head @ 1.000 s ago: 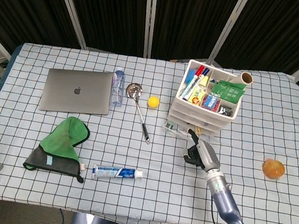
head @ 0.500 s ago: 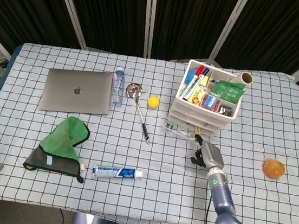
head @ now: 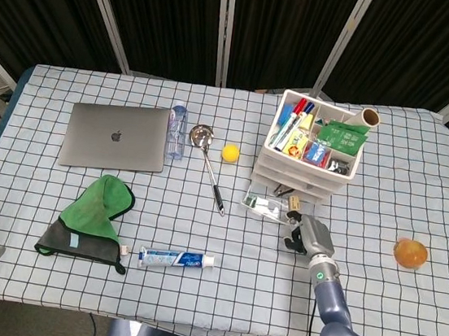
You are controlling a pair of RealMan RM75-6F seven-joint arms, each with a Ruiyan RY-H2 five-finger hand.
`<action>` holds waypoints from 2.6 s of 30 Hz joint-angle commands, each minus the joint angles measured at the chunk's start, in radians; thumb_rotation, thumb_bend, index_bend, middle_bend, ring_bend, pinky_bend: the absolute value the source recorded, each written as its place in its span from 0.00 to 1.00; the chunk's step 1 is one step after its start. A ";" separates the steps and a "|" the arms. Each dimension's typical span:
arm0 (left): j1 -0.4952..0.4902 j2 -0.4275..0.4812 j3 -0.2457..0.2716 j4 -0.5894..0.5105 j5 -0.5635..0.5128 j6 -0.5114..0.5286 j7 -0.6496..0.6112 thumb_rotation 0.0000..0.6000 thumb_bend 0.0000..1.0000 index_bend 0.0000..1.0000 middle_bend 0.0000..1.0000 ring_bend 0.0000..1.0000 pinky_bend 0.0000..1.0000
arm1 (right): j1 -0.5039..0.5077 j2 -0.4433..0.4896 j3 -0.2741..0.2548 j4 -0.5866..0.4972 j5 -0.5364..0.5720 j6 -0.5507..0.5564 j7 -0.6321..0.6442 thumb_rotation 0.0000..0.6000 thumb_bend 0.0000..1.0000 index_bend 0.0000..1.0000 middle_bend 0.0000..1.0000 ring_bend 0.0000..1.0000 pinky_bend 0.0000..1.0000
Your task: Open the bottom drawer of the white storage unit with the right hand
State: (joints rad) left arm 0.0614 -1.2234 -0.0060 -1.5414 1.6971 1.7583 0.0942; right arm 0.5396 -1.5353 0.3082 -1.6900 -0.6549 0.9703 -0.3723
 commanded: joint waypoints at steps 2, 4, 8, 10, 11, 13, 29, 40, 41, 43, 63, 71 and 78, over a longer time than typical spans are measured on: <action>0.000 0.000 0.000 -0.001 0.001 0.001 0.000 1.00 0.00 0.00 0.00 0.00 0.00 | -0.005 0.010 -0.016 -0.024 -0.022 0.003 0.023 1.00 0.58 0.52 0.98 0.98 0.88; 0.001 0.000 0.000 -0.001 0.002 0.001 0.001 1.00 0.00 0.00 0.00 0.00 0.00 | -0.008 0.016 -0.028 -0.035 -0.034 0.006 0.030 1.00 0.58 0.51 0.98 0.98 0.88; 0.000 0.000 0.001 -0.001 0.002 -0.001 0.002 1.00 0.00 0.00 0.00 0.00 0.00 | -0.009 0.026 -0.043 -0.047 -0.043 0.001 0.045 1.00 0.58 0.49 0.98 0.98 0.88; 0.001 0.000 0.001 -0.002 0.002 0.001 0.002 1.00 0.00 0.00 0.00 0.00 0.00 | -0.010 0.030 -0.048 -0.047 -0.049 0.003 0.057 1.00 0.58 0.48 0.98 0.98 0.88; 0.001 0.000 0.000 -0.002 0.002 0.001 0.002 1.00 0.00 0.00 0.00 0.00 0.00 | -0.010 0.030 -0.049 -0.047 -0.052 0.004 0.062 1.00 0.58 0.47 0.98 0.98 0.88; 0.001 0.000 0.000 -0.002 0.001 0.002 0.001 1.00 0.00 0.00 0.00 0.00 0.00 | -0.010 0.032 -0.049 -0.048 -0.058 0.005 0.070 1.00 0.58 0.43 0.98 0.98 0.88; 0.004 0.002 -0.002 -0.001 0.001 0.007 -0.001 1.00 0.00 0.00 0.00 0.00 0.00 | 0.009 0.083 -0.079 -0.088 -0.159 -0.089 0.194 1.00 0.57 0.11 0.97 0.98 0.88; 0.002 0.002 -0.004 -0.001 -0.003 0.001 -0.003 1.00 0.00 0.00 0.00 0.00 0.00 | 0.111 0.115 -0.082 -0.084 -0.070 -0.187 0.180 1.00 0.57 0.08 0.97 0.98 0.88; 0.002 0.002 -0.004 0.000 -0.005 0.000 -0.004 1.00 0.00 0.00 0.00 0.00 0.00 | 0.119 0.114 -0.081 -0.081 -0.058 -0.192 0.183 1.00 0.57 0.09 0.97 0.98 0.88; 0.001 0.002 -0.006 0.001 -0.010 -0.005 -0.007 1.00 0.00 0.00 0.00 0.00 0.00 | 0.138 0.111 -0.080 -0.070 -0.039 -0.200 0.182 1.00 0.57 0.09 0.98 0.98 0.88; -0.017 0.003 -0.023 0.015 -0.068 -0.054 -0.037 1.00 0.00 0.00 0.00 0.00 0.00 | 0.384 0.152 -0.110 -0.065 0.291 -0.273 0.106 1.00 0.62 0.16 1.00 1.00 0.89; -0.020 0.003 -0.023 0.015 -0.070 -0.059 -0.037 1.00 0.00 0.00 0.00 0.00 0.00 | 0.437 0.148 -0.128 -0.041 0.344 -0.272 0.116 1.00 0.62 0.16 1.00 1.00 0.89; -0.024 0.001 -0.024 0.018 -0.079 -0.069 -0.038 1.00 0.00 0.00 0.00 0.00 0.00 | 0.467 0.148 -0.141 -0.020 0.367 -0.288 0.134 1.00 0.62 0.16 1.00 1.00 0.89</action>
State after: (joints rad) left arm 0.0378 -1.2219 -0.0299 -1.5239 1.6182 1.6893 0.0557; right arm 1.0037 -1.3872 0.1697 -1.7127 -0.2896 0.6848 -0.2401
